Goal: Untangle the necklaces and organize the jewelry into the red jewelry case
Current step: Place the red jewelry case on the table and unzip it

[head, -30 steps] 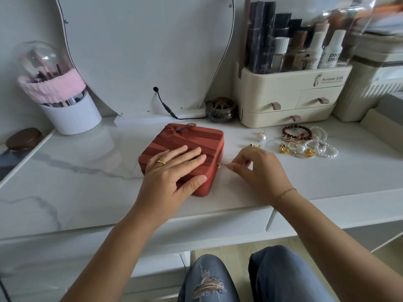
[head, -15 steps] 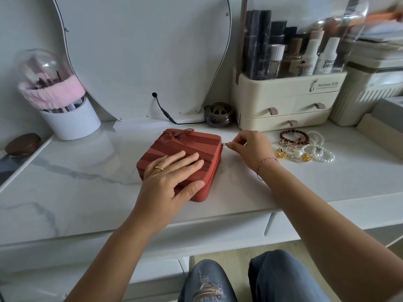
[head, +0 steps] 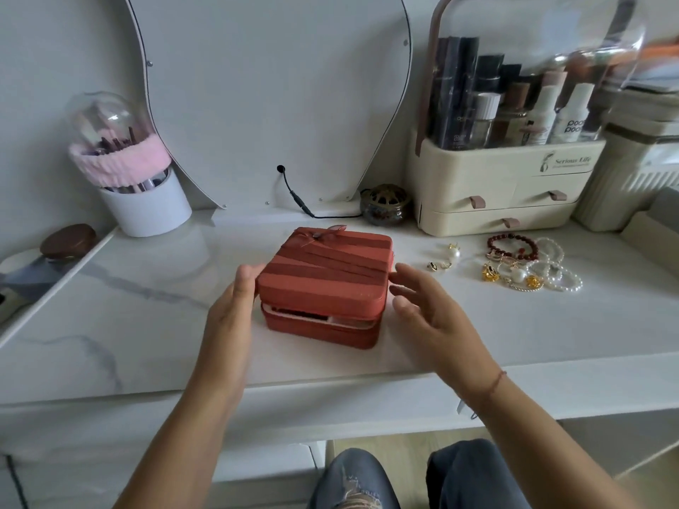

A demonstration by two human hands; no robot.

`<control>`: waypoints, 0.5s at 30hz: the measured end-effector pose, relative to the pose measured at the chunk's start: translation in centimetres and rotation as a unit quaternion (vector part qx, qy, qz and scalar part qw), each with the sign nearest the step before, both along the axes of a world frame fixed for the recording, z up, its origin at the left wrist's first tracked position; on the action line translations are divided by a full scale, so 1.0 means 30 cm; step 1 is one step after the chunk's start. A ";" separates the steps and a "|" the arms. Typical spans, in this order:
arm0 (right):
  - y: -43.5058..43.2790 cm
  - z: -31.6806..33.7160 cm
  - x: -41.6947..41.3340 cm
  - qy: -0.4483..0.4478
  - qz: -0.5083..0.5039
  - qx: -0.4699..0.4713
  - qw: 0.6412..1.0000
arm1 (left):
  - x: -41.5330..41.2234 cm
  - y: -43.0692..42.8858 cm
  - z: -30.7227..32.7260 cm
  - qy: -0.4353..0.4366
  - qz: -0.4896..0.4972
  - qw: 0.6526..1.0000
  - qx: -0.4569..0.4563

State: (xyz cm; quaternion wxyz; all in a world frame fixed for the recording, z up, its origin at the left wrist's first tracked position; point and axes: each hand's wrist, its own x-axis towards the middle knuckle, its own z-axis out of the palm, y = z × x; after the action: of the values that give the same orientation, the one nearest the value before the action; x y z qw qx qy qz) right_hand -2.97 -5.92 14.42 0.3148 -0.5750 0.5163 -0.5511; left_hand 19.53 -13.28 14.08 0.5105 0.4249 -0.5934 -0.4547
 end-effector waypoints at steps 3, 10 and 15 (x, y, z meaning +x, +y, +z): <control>-0.004 0.024 -0.034 -0.116 0.015 0.008 0.993 | -0.015 0.048 0.034 0.019 -0.044 0.998 -0.044; -0.094 0.093 -0.091 -0.056 -0.006 0.016 0.998 | -0.067 -0.034 0.094 0.007 -0.093 0.993 -0.065; -0.194 0.108 -0.085 -0.042 0.005 0.030 0.999 | -0.150 -0.183 0.082 -0.052 -0.091 0.991 -0.081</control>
State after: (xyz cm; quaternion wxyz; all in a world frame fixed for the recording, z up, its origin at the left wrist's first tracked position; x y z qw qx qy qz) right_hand -5.51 -11.74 17.64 0.3554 -0.5444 0.5163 -0.5575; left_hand 15.04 -18.78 16.56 0.4682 0.3500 -0.6899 -0.4270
